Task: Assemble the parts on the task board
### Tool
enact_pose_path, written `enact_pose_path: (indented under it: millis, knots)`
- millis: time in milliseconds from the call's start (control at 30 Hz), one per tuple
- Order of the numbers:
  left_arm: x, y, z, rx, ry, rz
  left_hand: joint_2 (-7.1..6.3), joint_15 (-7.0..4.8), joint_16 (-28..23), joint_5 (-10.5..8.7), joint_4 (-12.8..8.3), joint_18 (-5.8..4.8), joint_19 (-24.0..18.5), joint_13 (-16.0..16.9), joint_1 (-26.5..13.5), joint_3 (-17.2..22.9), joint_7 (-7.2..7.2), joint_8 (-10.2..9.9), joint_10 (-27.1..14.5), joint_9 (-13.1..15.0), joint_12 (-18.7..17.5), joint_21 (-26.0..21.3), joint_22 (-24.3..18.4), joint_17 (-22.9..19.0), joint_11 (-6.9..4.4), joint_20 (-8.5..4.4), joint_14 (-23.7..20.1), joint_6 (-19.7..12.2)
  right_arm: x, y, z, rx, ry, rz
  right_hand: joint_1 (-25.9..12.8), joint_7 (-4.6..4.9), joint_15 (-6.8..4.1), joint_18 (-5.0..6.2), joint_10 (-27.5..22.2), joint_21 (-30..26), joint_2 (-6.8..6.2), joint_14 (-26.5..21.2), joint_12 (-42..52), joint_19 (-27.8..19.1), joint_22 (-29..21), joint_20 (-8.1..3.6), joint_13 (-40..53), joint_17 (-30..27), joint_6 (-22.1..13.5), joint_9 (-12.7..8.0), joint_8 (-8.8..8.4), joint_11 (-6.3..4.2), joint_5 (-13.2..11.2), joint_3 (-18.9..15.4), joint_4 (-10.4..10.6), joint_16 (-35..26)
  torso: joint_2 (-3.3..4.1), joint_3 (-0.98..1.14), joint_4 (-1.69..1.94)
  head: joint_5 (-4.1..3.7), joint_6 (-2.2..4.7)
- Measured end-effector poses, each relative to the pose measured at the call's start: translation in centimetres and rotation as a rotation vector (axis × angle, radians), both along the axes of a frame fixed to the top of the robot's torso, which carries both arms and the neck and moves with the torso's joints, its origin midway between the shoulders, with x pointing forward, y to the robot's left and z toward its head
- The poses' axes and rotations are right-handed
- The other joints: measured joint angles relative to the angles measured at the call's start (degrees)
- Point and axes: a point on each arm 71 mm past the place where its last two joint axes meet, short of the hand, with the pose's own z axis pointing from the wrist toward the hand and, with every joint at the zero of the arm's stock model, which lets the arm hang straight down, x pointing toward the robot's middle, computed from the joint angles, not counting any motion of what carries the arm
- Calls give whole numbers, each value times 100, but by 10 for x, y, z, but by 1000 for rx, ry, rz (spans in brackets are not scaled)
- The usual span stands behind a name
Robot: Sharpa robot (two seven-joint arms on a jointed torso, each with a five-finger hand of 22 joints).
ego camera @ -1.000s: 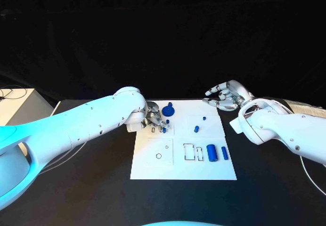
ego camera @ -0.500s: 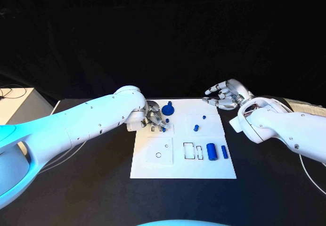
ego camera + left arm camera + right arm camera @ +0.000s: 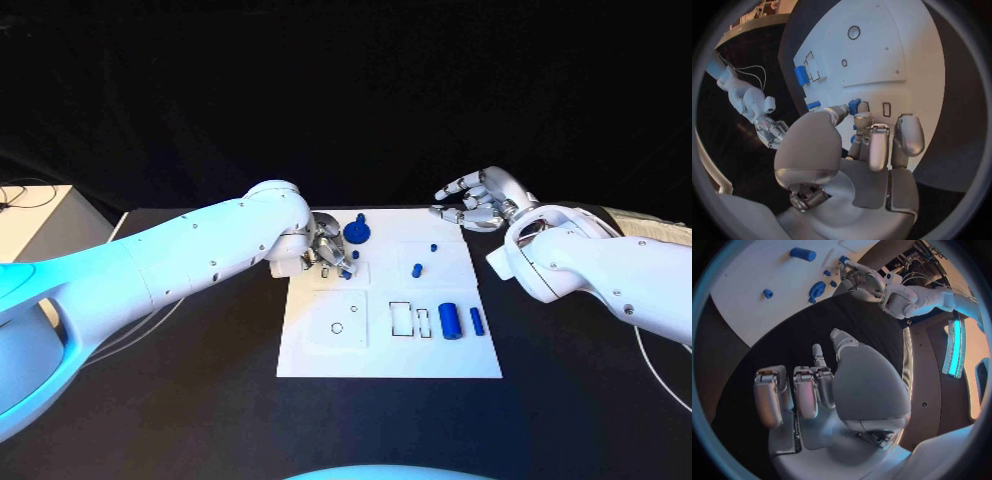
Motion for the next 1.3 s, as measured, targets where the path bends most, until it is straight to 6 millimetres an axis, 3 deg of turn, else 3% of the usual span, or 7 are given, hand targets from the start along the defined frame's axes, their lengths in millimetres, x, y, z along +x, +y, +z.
enact_pose_path:
  millis: [300, 433, 767, 900, 933, 967, 1300]
  knots:
    - [-1, 1, 0, -17, 13, 5, -180, -20, 0, -24, -432, 0, -23, -130, -93, 994, 30, -79, -71, 65, -66, 0, -12, 0, -10, -22, -20, -30, 0, -1, 0, -1, 2, -1, 0, 0, 0, 0, 0, 0, 0, 0, 0, 0, -1, 0, -1, 0, 1, 0, 0, 0, 0, 0, 0, 0, 1, -3, 1, -12, -13]
    - [-3, 3, 0, -28, 19, 8, -188, -41, 0, 60, -407, 0, -23, -177, -101, 1020, 6, 21, -70, 64, -114, 0, 14, 0, -11, -22, 1, -47, 1, -2, -1, -2, 4, -4, 0, -1, 0, 0, 0, 0, 0, 0, 0, 0, -1, 0, -1, 0, 1, 0, 0, 0, 0, 0, 0, 0, 2, -4, 2, -17, -7]
    - [-6, 8, 3, -82, 26, 39, -305, -82, 89, 1199, -392, 0, 78, -163, -492, 1036, -45, 199, 135, 67, -130, 114, 212, 0, -85, -96, 1, 6, 1, -4, -1, 0, 9, -10, 0, -1, 0, 0, 0, 0, 0, 0, 0, 0, -2, 0, -1, 0, 1, 0, 0, 0, 23, 0, 0, 0, 4, -4, 8, -28, -4]
    - [-6, 12, 4, -103, 22, 62, -338, -125, 150, 1451, -410, -92, 156, -107, -600, 1019, -77, 203, 251, 73, -94, 156, 319, 0, -123, -134, 2, 99, 1, -5, -1, 0, 11, -12, 0, -1, 0, 0, 0, 0, 0, 0, 0, 0, -2, 0, -1, 0, 1, 0, 0, 0, 23, 0, 0, 0, 2, -2, 12, -23, -5]
    - [-6, 13, 4, -107, 21, 67, -362, -125, 150, 1503, -410, -91, 176, -105, -625, 1019, -85, 203, 263, 168, -94, 157, 339, 0, -135, -133, 2, 107, 1, -5, -1, 1, 11, -13, 0, -1, 0, 0, 0, 0, 0, 0, 0, 0, -2, 0, -1, 0, 1, 0, 0, 0, 23, 0, 0, 0, 1, 0, 11, -22, -5]
    - [-6, 14, 5, -111, 18, 74, -376, -145, 150, 1582, -433, -91, 196, -105, -683, 1042, -94, 203, 285, 618, -94, 179, 362, 0, -156, -134, -19, 117, 1, -5, -1, 1, 11, -13, 0, -1, 0, 0, 0, 0, 0, 0, 0, 0, -2, 0, -1, 0, 1, 0, 0, 0, 23, 0, 0, 0, 0, 0, 12, -20, -5]
    - [-3, 16, 6, -106, -22, 96, -465, -237, 206, 1918, -455, -91, 292, 196, -877, 1033, -137, 325, 623, 811, 123, 225, 493, 0, -250, -229, -11, 263, 2, -6, -1, 2, 13, -15, 0, -2, 0, 0, 0, 0, 0, 0, 0, 0, -2, 0, -2, 0, 2, 0, 0, 0, 23, 0, 0, 0, -1, 3, 13, 3, -9]
